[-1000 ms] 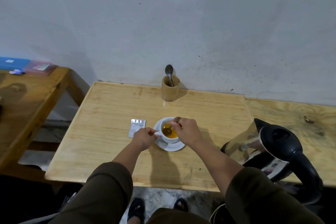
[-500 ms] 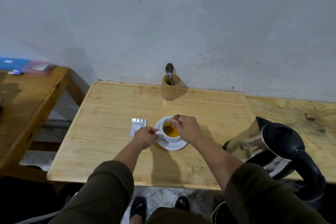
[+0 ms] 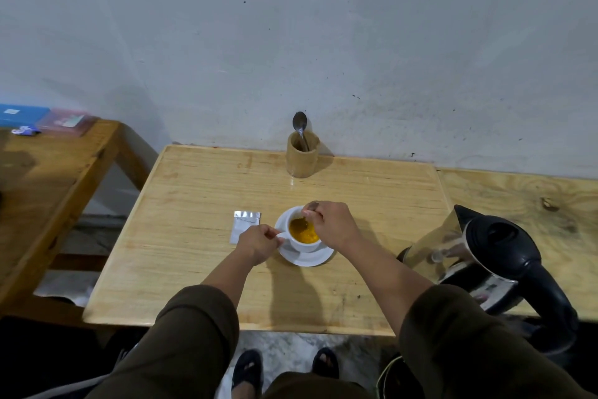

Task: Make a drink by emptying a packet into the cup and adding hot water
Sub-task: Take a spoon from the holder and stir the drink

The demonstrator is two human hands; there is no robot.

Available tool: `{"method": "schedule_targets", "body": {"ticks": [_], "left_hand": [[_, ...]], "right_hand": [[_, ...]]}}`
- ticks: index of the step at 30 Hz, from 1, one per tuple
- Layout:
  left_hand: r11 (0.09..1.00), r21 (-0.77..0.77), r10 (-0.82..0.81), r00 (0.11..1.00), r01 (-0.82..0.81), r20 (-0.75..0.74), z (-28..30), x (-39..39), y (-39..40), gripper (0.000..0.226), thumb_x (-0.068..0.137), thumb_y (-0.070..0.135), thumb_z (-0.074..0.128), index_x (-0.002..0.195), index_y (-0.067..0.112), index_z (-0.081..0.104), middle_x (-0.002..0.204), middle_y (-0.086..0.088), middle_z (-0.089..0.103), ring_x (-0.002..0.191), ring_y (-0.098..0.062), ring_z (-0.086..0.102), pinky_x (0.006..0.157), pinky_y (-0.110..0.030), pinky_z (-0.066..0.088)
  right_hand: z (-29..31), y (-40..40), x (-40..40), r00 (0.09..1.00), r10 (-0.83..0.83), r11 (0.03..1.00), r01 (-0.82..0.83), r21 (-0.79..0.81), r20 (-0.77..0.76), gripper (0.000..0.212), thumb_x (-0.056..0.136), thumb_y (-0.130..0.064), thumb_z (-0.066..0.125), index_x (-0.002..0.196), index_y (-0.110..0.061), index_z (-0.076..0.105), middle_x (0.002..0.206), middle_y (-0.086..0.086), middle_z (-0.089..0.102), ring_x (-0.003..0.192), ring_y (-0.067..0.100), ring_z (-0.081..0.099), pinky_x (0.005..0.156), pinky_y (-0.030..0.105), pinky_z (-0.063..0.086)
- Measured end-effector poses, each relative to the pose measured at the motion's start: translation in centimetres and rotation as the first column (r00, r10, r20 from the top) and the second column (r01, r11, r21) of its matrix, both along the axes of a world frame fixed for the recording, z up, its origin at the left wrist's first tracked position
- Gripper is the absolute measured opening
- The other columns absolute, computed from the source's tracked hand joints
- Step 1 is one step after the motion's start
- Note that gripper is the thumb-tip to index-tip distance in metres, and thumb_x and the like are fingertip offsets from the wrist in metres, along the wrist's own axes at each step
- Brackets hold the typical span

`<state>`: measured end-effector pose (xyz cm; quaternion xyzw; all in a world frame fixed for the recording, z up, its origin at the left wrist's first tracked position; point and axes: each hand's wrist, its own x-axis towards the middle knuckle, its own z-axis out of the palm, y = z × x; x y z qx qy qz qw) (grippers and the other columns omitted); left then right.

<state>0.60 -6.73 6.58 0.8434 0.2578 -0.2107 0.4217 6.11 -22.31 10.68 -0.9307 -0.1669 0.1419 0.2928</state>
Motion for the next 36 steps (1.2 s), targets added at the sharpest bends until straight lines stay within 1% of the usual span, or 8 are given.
{"method": "schedule_targets", "body": {"ticks": [4,10,14,17,21,26,32,36], "left_hand": [[1.0,0.01,-0.002,1.0,0.002,0.002,0.01,-0.02,-0.05,0.04,0.09,0.031,0.059,0.126,0.011,0.059,0.127,-0.008,0.063,0.119,-0.025,0.057,0.098,-0.032,0.046],[1.0,0.019,-0.013,1.0,0.013,0.001,0.06,-0.05,-0.15,0.041,0.091,0.031,0.058,0.127,0.011,0.058,0.127,-0.008,0.063,0.118,-0.025,0.057,0.097,-0.032,0.047],[0.999,0.03,-0.021,1.0,0.021,0.0,0.14,-0.02,-0.19,0.042,0.092,0.031,0.057,0.128,0.011,0.057,0.128,-0.009,0.062,0.118,-0.026,0.057,0.096,-0.032,0.047],[1.0,0.017,-0.005,1.0,0.005,0.001,0.16,-0.01,-0.19,0.04,0.091,0.03,0.058,0.127,0.01,0.058,0.127,-0.009,0.062,0.118,-0.026,0.057,0.096,-0.033,0.048],[1.0,0.015,-0.001,1.0,0.001,-0.002,0.13,-0.06,-0.17,0.04,0.091,0.031,0.058,0.127,0.011,0.058,0.127,-0.009,0.062,0.118,-0.026,0.057,0.096,-0.033,0.048],[0.999,0.034,-0.011,1.0,0.01,0.01,0.13,-0.21,-0.28,0.04,0.092,0.031,0.056,0.127,0.011,0.058,0.126,-0.009,0.063,0.117,-0.026,0.057,0.095,-0.032,0.048],[1.0,0.028,-0.005,1.0,0.005,0.008,0.12,-0.27,-0.31,0.039,0.092,0.031,0.056,0.126,0.01,0.059,0.125,-0.011,0.064,0.116,-0.028,0.058,0.094,-0.034,0.049],[1.0,0.018,0.005,1.0,-0.005,0.006,0.13,-0.25,-0.27,0.039,0.092,0.031,0.056,0.125,0.011,0.059,0.125,-0.011,0.064,0.116,-0.028,0.057,0.096,-0.036,0.048]], "right_hand": [[0.1,-0.04,-0.04,0.999,0.01,1.0,-0.01,0.002,-0.046,0.026,0.095,-0.023,0.051,0.098,-0.004,0.069,0.099,0.015,0.072,0.095,0.029,0.063,0.075,0.026,0.041],[0.35,-0.21,0.33,1.0,-0.017,0.996,0.019,-0.085,0.019,0.029,0.097,-0.023,0.046,0.111,-0.005,0.064,0.108,0.017,0.066,0.103,0.031,0.059,0.086,0.036,0.046],[0.22,-0.17,0.29,0.999,0.021,0.999,-0.02,-0.037,0.025,0.026,0.095,-0.022,0.048,0.102,-0.01,0.07,0.105,0.013,0.072,0.1,0.029,0.063,0.089,0.04,0.05],[0.26,-0.12,0.09,0.999,0.038,0.999,-0.038,-0.021,-0.009,0.026,0.095,-0.023,0.05,0.099,-0.01,0.071,0.102,0.012,0.074,0.096,0.027,0.064,0.088,0.037,0.05],[0.19,-0.1,0.03,0.998,0.066,0.997,-0.067,-0.049,-0.018,0.03,0.096,-0.024,0.047,0.095,-0.001,0.066,0.097,0.017,0.069,0.092,0.031,0.061,0.078,0.034,0.045],[0.24,-0.13,0.28,0.997,0.054,0.991,-0.047,-0.124,0.06,0.028,0.098,-0.023,0.042,0.109,-0.009,0.064,0.106,0.013,0.066,0.1,0.029,0.059,0.084,0.036,0.046],[0.2,-0.2,0.15,0.997,0.071,0.997,-0.071,-0.027,0.007,0.026,0.095,-0.021,0.048,0.102,-0.008,0.07,0.107,0.013,0.071,0.1,0.028,0.063,0.09,0.04,0.049],[-0.01,-0.21,0.22,0.996,0.047,0.999,-0.047,0.006,-0.069,0.03,0.095,-0.024,0.05,0.092,-0.001,0.069,0.094,0.016,0.072,0.091,0.029,0.064,0.08,0.035,0.049]]}}
